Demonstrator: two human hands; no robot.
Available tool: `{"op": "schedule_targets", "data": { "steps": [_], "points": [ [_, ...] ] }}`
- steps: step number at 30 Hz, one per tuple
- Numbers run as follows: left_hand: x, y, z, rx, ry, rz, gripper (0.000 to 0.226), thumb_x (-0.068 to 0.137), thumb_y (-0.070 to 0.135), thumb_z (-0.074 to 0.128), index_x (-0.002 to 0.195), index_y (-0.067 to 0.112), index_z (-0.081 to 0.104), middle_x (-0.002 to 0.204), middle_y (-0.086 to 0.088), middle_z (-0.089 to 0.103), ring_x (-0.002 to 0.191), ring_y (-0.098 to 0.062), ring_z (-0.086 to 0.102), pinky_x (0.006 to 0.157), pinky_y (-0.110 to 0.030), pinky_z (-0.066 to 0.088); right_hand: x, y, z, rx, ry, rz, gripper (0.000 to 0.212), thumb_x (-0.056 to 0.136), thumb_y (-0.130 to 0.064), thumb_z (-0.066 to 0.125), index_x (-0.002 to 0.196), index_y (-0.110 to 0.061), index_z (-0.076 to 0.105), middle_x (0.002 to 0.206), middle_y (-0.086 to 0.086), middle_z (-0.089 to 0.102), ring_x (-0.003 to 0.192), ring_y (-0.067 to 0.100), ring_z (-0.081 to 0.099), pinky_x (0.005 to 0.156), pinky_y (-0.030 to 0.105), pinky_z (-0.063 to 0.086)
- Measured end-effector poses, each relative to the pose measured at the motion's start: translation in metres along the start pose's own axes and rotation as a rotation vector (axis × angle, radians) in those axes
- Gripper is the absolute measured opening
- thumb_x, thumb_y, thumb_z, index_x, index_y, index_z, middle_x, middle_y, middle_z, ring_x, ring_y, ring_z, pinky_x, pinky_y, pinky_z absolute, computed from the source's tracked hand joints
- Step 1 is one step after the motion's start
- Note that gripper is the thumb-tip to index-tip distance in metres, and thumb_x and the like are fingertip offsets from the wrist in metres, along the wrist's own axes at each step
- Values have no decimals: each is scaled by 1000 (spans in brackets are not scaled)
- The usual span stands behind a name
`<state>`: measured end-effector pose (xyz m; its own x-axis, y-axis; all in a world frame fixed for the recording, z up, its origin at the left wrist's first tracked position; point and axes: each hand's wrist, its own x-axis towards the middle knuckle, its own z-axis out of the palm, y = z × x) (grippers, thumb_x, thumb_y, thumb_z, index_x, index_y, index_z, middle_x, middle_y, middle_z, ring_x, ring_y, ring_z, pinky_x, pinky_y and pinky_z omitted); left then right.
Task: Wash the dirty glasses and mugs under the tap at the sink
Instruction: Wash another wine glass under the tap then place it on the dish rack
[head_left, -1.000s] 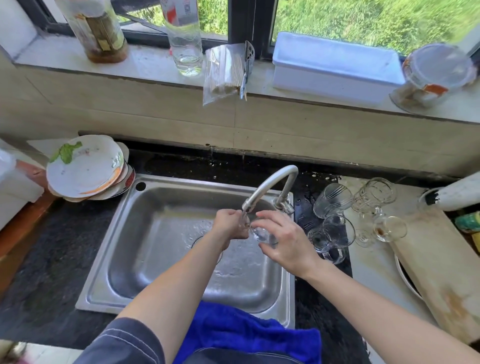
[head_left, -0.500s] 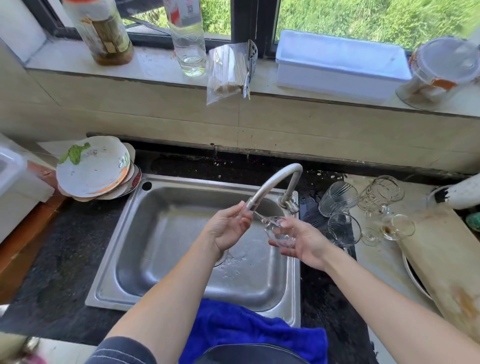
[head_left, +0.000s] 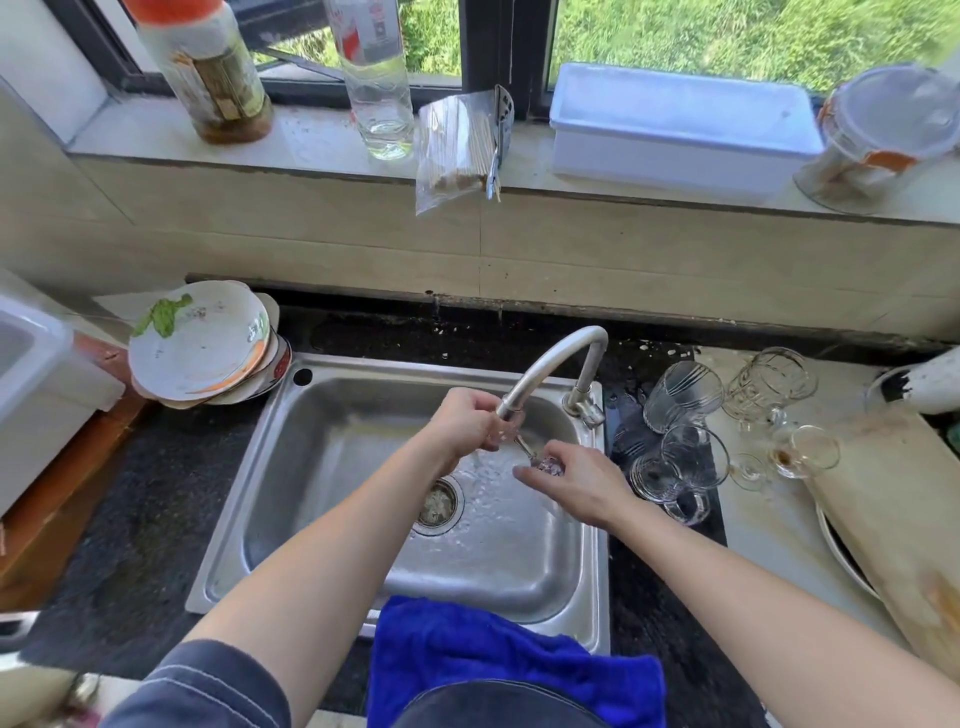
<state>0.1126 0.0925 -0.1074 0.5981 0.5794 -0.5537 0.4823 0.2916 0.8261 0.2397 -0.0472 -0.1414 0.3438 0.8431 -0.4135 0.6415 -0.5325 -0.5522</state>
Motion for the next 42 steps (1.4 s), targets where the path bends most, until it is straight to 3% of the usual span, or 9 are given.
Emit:
{"op": "schedule_targets", "data": {
  "steps": [4, 9, 12, 17, 22, 27, 30, 37, 42],
  "points": [
    [2, -7, -18, 199, 246, 41, 14, 83, 19, 67, 76, 11, 76, 70, -6, 66, 65, -15, 50, 62, -28, 40, 15, -18, 8, 45, -11, -72, 9, 86, -37, 57, 87, -30, 62, 86, -8, 64, 84, 19, 59, 71, 35, 46],
    [-11, -31, -51, 220, 548, -16, 26, 85, 22, 58, 72, 3, 69, 66, -7, 62, 65, -20, 50, 63, -31, 41, 39, -47, 22, 158, 14, -3, 39, 93, -45, 47, 75, -15, 64, 79, 2, 70, 79, 26, 64, 72, 40, 49],
    [-23, -46, -57, 306, 547, -49, 26, 85, 21, 57, 68, 5, 67, 70, -14, 67, 66, -22, 50, 62, -30, 41, 52, -61, 30, 295, -3, -26, 27, 92, -39, 57, 82, -16, 67, 85, 5, 67, 88, 27, 62, 81, 40, 50],
    [-37, -53, -42, 459, 488, -98, 20, 87, 17, 55, 81, 6, 70, 88, -14, 72, 87, -30, 64, 75, -34, 50, 52, -64, 32, 404, 20, -24, 21, 87, -28, 69, 87, -6, 69, 90, 11, 68, 90, 27, 64, 84, 40, 51],
    [-43, -36, -4, 613, 409, -55, 22, 88, 19, 53, 91, 6, 70, 92, -15, 71, 92, -33, 63, 78, -35, 52, 26, -42, 16, 310, 90, -79, 32, 86, -32, 69, 58, -24, 57, 55, -11, 55, 59, 15, 54, 55, 31, 36],
    [-53, -12, 41, 784, 283, 93, 23, 89, 19, 49, 94, 7, 68, 92, -13, 71, 90, -33, 63, 76, -38, 52, -23, -9, -15, 415, 208, 7, 27, 85, -30, 72, 67, -11, 67, 65, 6, 66, 66, 25, 61, 63, 37, 47],
    [-59, 6, 69, 888, 190, 207, 24, 90, 21, 46, 96, 11, 67, 95, -10, 70, 90, -31, 63, 76, -38, 53, -64, 9, -38, 471, 336, 33, 21, 85, -28, 72, 69, -16, 67, 67, 2, 66, 66, 19, 59, 68, 40, 49],
    [-86, 57, 157, 1016, -58, 613, 22, 88, 19, 48, 91, 11, 68, 92, -9, 71, 87, -30, 63, 71, -32, 49, -183, 51, -100, 527, 759, 188, 35, 86, -28, 71, 57, -12, 64, 54, -7, 59, 53, 10, 54, 58, 36, 43],
    [-116, 85, 235, 1050, -203, 769, 18, 87, 19, 49, 85, 12, 66, 84, -12, 67, 81, -33, 63, 66, -31, 48, -277, 88, -134, 494, 1029, 327, 29, 85, -34, 71, 77, -6, 75, 79, 11, 74, 81, 27, 68, 77, 42, 52]
  ]
}}
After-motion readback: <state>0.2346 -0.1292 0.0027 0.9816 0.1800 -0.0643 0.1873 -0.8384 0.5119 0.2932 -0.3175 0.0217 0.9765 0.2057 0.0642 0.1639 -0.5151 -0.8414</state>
